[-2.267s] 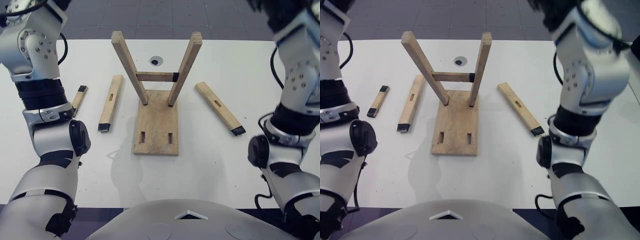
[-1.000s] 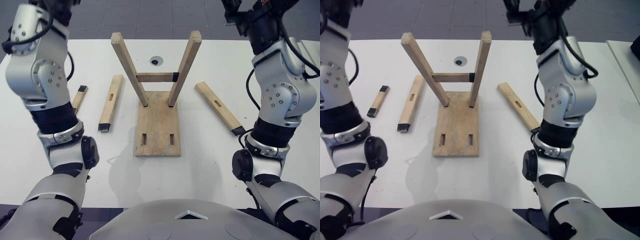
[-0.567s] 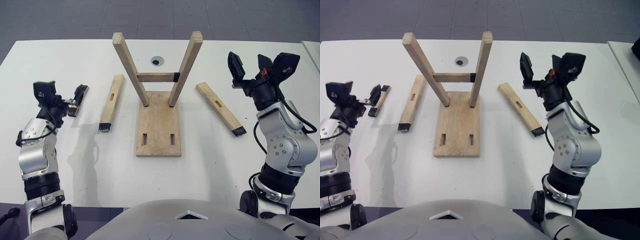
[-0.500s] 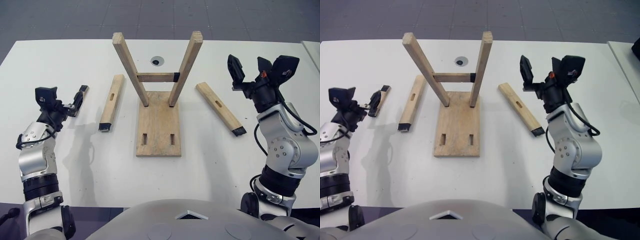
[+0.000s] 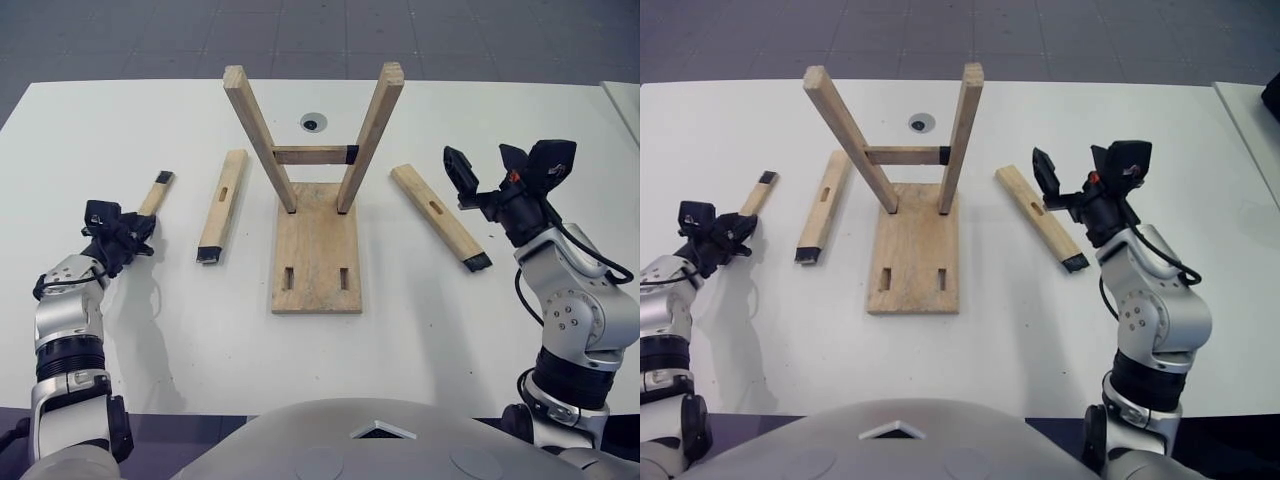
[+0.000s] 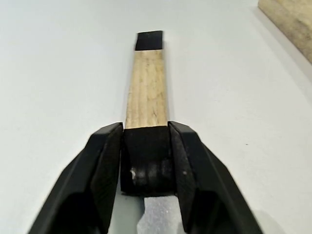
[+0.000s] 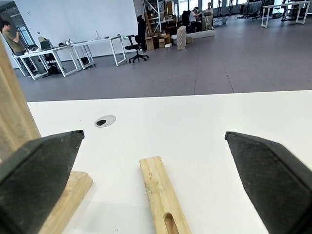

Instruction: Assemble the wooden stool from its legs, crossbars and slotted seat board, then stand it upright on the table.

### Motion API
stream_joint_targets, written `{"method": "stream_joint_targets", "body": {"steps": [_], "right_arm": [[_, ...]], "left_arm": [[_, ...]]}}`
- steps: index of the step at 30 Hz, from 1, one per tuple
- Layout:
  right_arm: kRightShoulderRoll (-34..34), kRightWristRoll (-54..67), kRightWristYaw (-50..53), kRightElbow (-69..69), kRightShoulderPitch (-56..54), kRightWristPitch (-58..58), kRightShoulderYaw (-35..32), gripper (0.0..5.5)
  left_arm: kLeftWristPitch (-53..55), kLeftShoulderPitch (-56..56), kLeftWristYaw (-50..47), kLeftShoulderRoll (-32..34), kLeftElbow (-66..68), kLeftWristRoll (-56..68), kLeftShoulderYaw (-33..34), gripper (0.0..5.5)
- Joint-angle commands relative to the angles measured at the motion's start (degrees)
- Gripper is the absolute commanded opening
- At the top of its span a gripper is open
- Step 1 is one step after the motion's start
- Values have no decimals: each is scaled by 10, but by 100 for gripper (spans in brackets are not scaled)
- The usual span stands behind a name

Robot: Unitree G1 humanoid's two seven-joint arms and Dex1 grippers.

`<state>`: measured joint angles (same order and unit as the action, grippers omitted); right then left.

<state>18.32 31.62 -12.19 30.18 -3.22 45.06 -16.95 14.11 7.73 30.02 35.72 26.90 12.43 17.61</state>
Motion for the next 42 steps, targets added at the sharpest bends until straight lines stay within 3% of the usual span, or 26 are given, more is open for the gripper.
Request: {"method": "stream_joint_targets", "body": {"steps": [1, 4, 8, 10, 13, 18, 24, 30, 42], "right_arm": [[-3, 33, -5, 13, -4, 6, -12, 540], [-34, 95, 5, 35, -31, -13, -40, 540], [-57, 202, 35, 62, -80, -16, -63, 540], [-62, 276, 59, 73, -101, -10, -63, 540], [-50, 364, 94, 89, -132, 4, -36, 540], [-44, 438, 160, 84, -189, 5, 18, 540], [-44, 494, 191, 51, -238, -15, 52, 540], [-50, 514, 195, 23, -282, -36, 79, 441], [-42, 512, 176, 12, -296, -53, 105, 262]], "left_arm": [[38, -8, -7, -1, -19, -7, -13, 129], [8, 9, -22, -9, -48, -2, -5, 129], [-157, 51, -44, -41, -94, 13, 25, 129], [-230, 74, -43, -62, -137, 39, 39, 129], [-257, 113, -41, -71, -220, 68, 35, 129], [-227, 190, -15, -78, -355, 95, -43, 129], [-240, 184, 24, -92, -421, 47, -147, 129], [-285, 157, 53, -101, -414, 0, -199, 129], [-308, 134, 75, -93, -413, -3, -204, 129]]}}
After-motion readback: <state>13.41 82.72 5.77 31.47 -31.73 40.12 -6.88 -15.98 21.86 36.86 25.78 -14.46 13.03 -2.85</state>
